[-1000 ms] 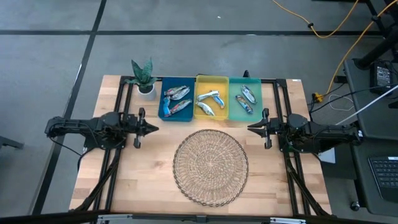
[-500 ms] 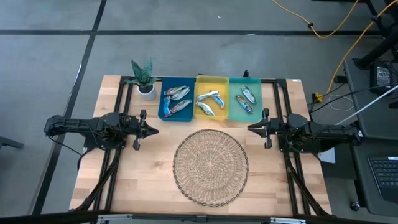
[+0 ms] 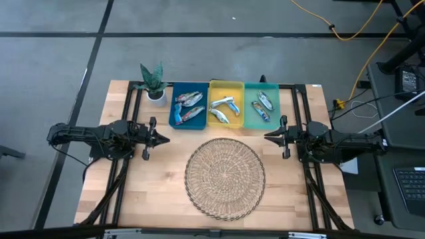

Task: Pick and place Granola Bars by type
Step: Return to Home Position

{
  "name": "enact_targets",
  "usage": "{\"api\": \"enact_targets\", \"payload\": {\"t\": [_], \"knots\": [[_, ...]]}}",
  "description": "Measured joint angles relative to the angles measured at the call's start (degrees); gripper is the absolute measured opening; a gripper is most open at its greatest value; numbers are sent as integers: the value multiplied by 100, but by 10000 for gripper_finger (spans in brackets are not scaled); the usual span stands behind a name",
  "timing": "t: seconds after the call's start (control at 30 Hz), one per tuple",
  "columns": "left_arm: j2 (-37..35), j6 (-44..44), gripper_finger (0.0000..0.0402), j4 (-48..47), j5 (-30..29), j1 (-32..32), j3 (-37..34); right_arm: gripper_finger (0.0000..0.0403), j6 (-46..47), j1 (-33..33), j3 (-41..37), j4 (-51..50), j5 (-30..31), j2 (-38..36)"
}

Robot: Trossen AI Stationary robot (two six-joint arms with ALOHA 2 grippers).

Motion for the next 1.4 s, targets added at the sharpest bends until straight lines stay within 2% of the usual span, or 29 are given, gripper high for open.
{"api": "enact_targets", "payload": {"t": [1.4], "knots": [[0,0,9,0,-9,-1,0,49,0,0,0,0,0,0]]}}
